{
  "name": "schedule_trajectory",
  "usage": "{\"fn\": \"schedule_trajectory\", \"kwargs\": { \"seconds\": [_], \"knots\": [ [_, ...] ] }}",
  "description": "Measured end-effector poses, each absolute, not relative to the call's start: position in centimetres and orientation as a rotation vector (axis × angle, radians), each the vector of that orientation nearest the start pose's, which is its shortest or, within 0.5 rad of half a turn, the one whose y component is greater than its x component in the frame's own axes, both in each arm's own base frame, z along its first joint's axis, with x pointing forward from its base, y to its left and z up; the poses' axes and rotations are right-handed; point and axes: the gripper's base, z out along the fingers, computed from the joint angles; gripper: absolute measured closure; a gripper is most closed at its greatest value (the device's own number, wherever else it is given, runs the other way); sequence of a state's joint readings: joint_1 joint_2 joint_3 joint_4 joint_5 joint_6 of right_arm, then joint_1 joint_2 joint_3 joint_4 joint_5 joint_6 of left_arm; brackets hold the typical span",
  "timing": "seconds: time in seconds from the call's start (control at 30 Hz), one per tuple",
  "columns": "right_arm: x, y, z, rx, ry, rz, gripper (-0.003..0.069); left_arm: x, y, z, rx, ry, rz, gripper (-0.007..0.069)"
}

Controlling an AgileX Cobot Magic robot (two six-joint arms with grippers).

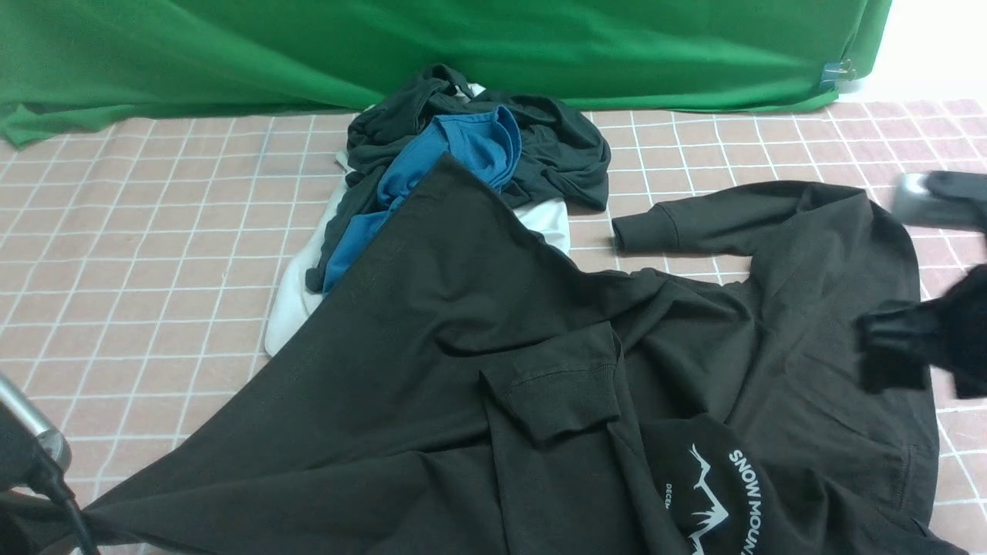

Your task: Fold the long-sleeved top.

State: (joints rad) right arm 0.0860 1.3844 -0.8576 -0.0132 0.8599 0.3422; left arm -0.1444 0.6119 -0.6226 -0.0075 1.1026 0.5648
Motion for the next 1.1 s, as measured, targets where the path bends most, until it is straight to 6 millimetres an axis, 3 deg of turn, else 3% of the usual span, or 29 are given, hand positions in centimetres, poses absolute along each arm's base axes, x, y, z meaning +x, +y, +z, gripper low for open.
{"fn": "schedule_trajectory", "kwargs": {
  "seconds": [0.1, 0.13, 0.17, 0.4, 0.57, 0.7, 0.73, 0.87, 1.0, 1.07, 1.1],
  "knots": [
    [25.3, -0.5, 20.3, 0.494, 2.92, 0.04, 0.0084, 8.6, -1.4, 28.6, 0.873, 2.428, 0.128, 0.0592],
    [25.3, -0.5, 20.1, 0.493, 2.928, 0.038, 0.0084, 8.6, -1.4, 28.6, 0.873, 2.428, 0.127, 0.0592],
    [25.5, -1.1, 18.5, 0.531, 2.952, 0.034, 0.0082, 8.6, -1.4, 28.6, 0.87, 2.428, 0.12, 0.0592],
    [26.4, -0.8, 15.2, 0.562, 2.953, 0.108, 0.0082, 8.6, -1.4, 28.6, 0.87, 2.429, 0.119, 0.0592],
    [26.6, -0.9, 14.5, 0.532, 2.98, 0.102, 0.0131, 8.7, -1.5, 28.7, 0.866, 2.419, 0.12, 0.0592],
    [26.7, -1.0, 14.4, 0.475, 3.008, 0.079, 0.0303, 8.7, -1.5, 28.7, 0.863, 2.414, 0.119, 0.0592],
    [26.8, -0.8, 14.4, 0.446, 3.001, 0.082, 0.0384, 8.7, -1.5, 28.7, 0.863, 2.414, 0.119, 0.0592],
    [26.9, 0.2, 14.7, 0.348, 2.989, 0.08, 0.0575, 8.7, -1.5, 28.7, 0.863, 2.413, 0.119, 0.0592],
    [27.4, 0.5, 15.6, 0.247, 2.97, 0.03, 0.0585, 8.7, -1.5, 28.7, 0.865, 2.419, 0.116, 0.0592],
    [28.2, 0.2, 16.5, 0.215, 2.939, -0.001, 0.0585, 8.6, -1.5, 28.6, 0.869, 2.429, 0.113, 0.0592],
    [29.5, -0.4, 17.7, 0.193, 2.878, -0.035, 0.0585, 8.5, -1.5, 28.5, 0.873, 2.441, 0.11, 0.0592]
  ]
}}
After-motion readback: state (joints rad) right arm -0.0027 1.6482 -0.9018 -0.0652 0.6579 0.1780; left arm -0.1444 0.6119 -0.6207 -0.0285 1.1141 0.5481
